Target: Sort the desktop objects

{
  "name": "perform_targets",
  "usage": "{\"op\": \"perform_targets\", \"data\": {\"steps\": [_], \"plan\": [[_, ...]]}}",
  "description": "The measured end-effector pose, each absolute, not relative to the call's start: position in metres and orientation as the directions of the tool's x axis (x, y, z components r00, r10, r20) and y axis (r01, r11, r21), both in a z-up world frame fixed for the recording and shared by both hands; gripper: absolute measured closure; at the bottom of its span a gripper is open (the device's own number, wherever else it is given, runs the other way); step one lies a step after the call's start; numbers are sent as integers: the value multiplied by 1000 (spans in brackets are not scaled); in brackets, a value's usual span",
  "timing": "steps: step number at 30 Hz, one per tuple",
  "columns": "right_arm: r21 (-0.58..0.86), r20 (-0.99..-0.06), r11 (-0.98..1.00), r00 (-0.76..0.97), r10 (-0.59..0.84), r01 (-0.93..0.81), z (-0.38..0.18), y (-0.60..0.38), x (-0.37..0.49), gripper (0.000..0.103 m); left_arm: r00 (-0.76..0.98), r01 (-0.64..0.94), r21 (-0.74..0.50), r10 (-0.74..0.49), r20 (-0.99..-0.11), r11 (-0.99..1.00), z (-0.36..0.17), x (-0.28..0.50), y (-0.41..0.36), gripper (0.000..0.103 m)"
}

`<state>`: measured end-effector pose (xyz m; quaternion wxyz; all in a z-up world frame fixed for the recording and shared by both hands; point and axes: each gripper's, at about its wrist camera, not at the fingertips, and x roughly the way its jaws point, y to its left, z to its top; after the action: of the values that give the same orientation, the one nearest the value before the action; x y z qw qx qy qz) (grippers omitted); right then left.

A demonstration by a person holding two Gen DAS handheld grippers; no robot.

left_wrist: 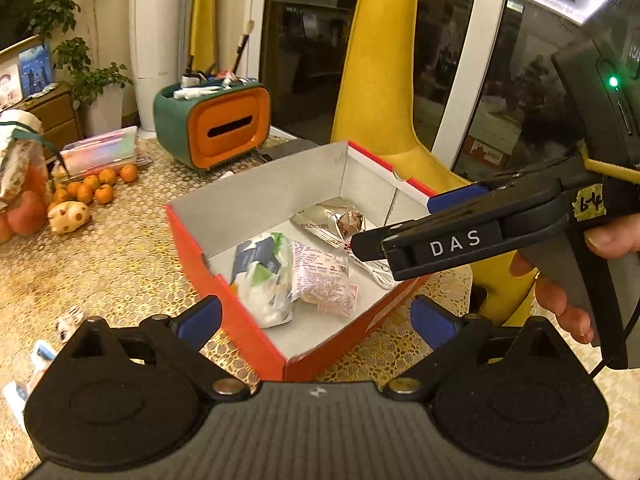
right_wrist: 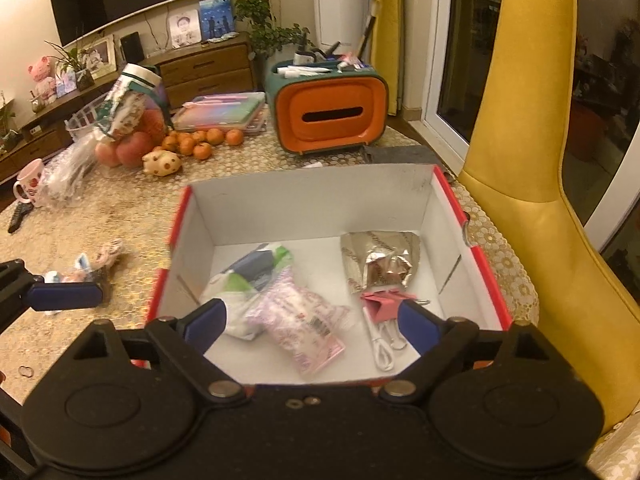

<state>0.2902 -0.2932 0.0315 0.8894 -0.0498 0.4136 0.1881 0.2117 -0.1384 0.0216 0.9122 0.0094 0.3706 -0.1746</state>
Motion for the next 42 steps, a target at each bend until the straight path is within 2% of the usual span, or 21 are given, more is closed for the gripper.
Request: {"op": "perform_targets", "data": {"steps": [20, 35, 42], "plan": [[78, -704, 849, 575, 418, -523, 54, -211, 227, 10, 735, 263, -84, -256, -628, 961, 33, 142, -61, 2], [83, -693, 817, 556, 458, -570, 37, -152, 216, 10, 762, 173, -69, -178, -623, 982, 9, 119, 6, 2], [63, -706, 795, 537, 463, -603, 19, -117, 223, 10, 770, 121, -10, -101, -629, 993, -17, 127, 40, 2]]}}
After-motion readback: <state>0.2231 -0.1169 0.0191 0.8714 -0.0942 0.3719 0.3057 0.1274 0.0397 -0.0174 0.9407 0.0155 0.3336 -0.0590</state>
